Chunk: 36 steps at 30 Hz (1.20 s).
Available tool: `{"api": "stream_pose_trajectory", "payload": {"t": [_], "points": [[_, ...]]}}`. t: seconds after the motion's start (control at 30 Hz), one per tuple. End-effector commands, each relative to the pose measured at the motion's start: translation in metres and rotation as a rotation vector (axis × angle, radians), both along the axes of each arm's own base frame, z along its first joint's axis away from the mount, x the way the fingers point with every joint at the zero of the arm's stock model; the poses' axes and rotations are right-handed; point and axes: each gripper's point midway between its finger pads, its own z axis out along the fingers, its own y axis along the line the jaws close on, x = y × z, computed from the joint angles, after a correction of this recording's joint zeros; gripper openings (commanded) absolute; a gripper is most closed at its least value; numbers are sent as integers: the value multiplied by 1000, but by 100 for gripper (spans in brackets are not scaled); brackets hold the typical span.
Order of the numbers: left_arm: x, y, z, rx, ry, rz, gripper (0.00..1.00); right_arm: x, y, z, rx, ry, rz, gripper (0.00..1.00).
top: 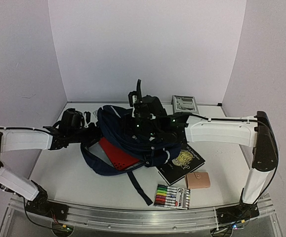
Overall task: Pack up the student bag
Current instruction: Place the book in the student bag, then pick up the book from the center of the board.
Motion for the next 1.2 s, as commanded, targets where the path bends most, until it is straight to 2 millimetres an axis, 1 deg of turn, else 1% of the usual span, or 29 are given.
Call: {"api": "stream_pose_trajectory", "payload": {"t": [0.0,0.03,0.07,0.1,0.17,0.23,0.3,0.43,0.5,0.57,0.6,0.63,0.67,0.73,0.77,0.87,1.0,1.03,1.07,1.1,1.17], "points": [[-18,70,-6,113,39,204,86,6,-20,65,104,-137,-91,59],[-21,80,-2,99,37,230,89,8,-30,67,86,-155,-121,68],[-23,90,1,84,37,257,91,9,-41,71,68,-175,-155,76],[-24,100,3,73,38,281,92,11,-52,76,51,-195,-191,81],[-29,112,10,66,36,303,96,17,-74,76,-13,-218,-251,90],[-32,121,18,73,34,314,99,33,-99,69,-77,-209,-310,95],[-33,125,25,87,40,314,100,51,-123,57,-128,-184,-356,98],[-30,121,39,59,37,276,100,91,-170,33,-252,-153,-458,98],[-26,116,43,41,32,253,100,111,-189,21,-305,-134,-492,98],[-22,114,41,41,36,243,100,137,-208,-1,-352,-93,-526,98],[-21,114,38,41,45,245,100,151,-218,-17,-375,-63,-537,98],[-20,114,37,39,50,244,100,162,-226,-24,-386,-48,-549,98],[-20,114,36,33,53,243,100,174,-234,-39,-413,-24,-559,98],[-20,113,37,23,48,242,100,192,-243,-58,-462,0,-574,98],[-20,114,38,23,45,244,100,202,-250,-71,-495,14,-586,98],[-23,117,38,31,50,247,100,226,-262,-98,-568,30,-610,98],[-28,118,30,40,77,243,100,253,-275,-121,-685,9,-645,97],[-29,118,27,40,83,242,100,258,-277,-128,-710,9,-649,95],[-30,118,26,38,86,242,100,263,-279,-130,-729,0,-658,93],[-31,118,23,37,93,244,100,268,-281,-138,-751,1,-660,89],[-33,119,16,35,106,248,100,279,-284,-146,-771,-2,-665,84]]}}
